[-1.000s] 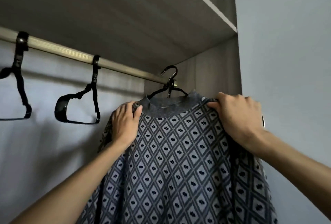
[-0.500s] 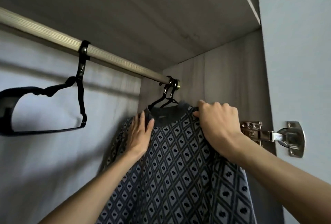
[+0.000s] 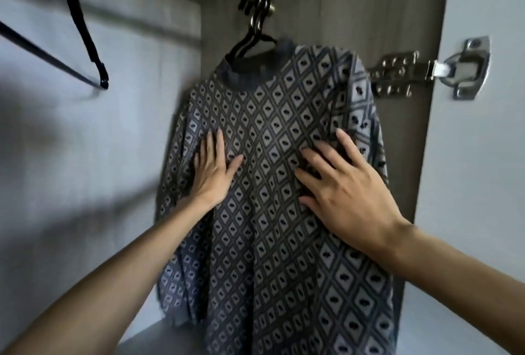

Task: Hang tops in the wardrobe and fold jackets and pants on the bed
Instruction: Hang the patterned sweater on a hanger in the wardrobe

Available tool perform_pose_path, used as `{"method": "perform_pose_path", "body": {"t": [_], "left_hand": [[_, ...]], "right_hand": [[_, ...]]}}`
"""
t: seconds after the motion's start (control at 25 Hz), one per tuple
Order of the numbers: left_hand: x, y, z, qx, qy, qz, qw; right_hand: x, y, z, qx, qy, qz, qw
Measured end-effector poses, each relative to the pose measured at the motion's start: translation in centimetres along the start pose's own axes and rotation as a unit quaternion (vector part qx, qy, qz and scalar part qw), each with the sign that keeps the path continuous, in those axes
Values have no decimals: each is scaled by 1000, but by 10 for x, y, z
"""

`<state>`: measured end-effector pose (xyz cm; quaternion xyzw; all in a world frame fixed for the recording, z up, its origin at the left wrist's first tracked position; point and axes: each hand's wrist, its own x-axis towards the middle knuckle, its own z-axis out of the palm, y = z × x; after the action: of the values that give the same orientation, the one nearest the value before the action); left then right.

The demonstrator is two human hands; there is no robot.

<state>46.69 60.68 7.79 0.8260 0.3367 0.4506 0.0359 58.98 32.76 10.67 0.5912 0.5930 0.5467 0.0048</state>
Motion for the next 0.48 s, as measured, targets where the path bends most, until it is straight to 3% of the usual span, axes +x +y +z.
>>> {"method": "perform_pose_path", "body": {"t": [0.08,0.16,0.24,0.32,0.48], "left_hand": [[-58,-45,42,67,-136,-56,987],[-105,-89,66,80,-337,-135,928],[-131,-111,75,39,-456,-144,877],[-142,-112,74,20,-466,-137,874],[-152,-78,61,58,-362,-102,925]], "right_hand": [[-51,-30,20,12,-80,-18,997],[-92,-58,36,41,-99,-20,994],[-120,-78,49,73,-80,-29,994],[-144,-94,61,105,-82,-50,990],[-170,-109,70,175,-103,-78,976]]}}
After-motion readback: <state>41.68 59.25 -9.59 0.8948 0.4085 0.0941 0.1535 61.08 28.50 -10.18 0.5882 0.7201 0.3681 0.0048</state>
